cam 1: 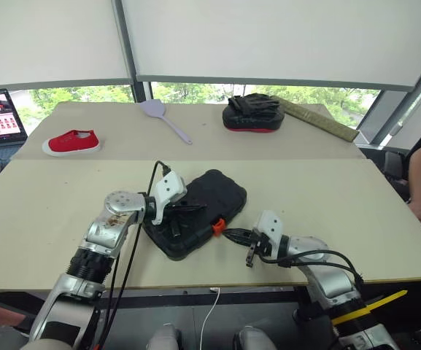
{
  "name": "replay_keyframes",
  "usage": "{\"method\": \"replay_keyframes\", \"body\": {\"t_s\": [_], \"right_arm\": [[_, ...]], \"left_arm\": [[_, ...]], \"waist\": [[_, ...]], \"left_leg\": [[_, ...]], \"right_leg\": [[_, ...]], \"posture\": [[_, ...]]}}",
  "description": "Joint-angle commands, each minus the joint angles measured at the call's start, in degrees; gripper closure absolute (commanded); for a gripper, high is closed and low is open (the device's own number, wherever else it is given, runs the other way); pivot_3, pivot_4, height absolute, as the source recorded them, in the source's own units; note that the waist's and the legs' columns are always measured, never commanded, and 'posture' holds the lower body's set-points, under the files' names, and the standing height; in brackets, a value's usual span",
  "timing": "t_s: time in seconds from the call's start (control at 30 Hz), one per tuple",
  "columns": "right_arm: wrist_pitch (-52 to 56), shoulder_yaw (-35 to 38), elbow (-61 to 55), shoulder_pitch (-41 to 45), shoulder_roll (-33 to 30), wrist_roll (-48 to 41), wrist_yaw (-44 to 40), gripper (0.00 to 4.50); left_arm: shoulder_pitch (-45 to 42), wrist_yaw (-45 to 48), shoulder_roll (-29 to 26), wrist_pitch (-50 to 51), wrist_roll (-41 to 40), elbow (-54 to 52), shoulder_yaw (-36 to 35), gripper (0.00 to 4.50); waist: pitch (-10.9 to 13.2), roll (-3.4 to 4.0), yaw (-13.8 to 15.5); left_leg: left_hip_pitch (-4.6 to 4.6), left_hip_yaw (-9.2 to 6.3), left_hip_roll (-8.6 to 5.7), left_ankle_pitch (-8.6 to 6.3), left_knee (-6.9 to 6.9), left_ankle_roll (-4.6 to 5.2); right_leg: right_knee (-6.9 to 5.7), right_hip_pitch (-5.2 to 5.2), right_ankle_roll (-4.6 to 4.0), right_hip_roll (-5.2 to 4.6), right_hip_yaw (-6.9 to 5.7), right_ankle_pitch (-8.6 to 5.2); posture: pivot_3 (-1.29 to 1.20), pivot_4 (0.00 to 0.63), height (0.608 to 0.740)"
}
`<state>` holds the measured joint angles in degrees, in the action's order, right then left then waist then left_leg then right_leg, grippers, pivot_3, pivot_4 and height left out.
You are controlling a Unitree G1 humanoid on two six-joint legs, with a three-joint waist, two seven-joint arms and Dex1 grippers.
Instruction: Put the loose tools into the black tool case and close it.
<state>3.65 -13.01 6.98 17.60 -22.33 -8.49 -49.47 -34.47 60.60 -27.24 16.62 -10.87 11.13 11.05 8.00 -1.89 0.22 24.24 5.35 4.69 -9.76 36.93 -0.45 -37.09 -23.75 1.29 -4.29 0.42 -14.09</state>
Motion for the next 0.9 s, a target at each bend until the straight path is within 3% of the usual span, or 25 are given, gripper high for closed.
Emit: {"method": "replay_keyframes", "body": {"t_s": [0.03,0.3,0.73,0.9], "right_arm": [[-1.2,-0.1,0.2,1.6,0.7,0.3,-0.2,4.5],[0.7,1.0,-2.8,1.5,1.5,-0.8,0.0,4.5],[6.6,1.2,-13.9,-5.0,-8.8,0.0,-4.9,4.5],[7.9,1.9,-15.0,-3.3,-6.5,-2.0,-3.0,4.5]], "left_arm": [[0.7,-0.8,1.0,1.6,1.4,3.1,1.8,4.49],[2.1,-0.8,1.2,2.5,2.2,1.9,3.1,4.49],[2.5,-1.2,1.1,2.5,2.5,1.9,3.1,4.49],[3.0,-0.9,0.9,2.6,2.5,1.6,3.4,4.49]], "waist": [[0.0,0.02,0.1],[0.0,0.03,0.2],[0.0,0.05,0.4],[-0.1,0.19,0.2]], "left_leg": [[0.01,-0.02,-0.01,0.0,0.0,0.0],[0.02,-0.01,-0.09,-0.01,-0.01,0.01],[0.05,0.0,-0.12,-0.04,-0.04,0.04],[0.0,-0.01,-0.12,-0.06,-0.06,0.06]], "right_leg": [[0.0,0.02,0.01,0.0,0.0,-0.01],[0.02,0.03,-0.07,-0.01,0.14,0.05],[0.08,0.02,0.07,-0.06,0.14,-0.07],[0.08,0.02,-0.08,-0.05,0.17,-0.18]], "posture": [[0.0,0.15,0.74],[0.0,0.15,0.74],[0.0,0.15,0.74],[0.0,0.15,0.74]]}}
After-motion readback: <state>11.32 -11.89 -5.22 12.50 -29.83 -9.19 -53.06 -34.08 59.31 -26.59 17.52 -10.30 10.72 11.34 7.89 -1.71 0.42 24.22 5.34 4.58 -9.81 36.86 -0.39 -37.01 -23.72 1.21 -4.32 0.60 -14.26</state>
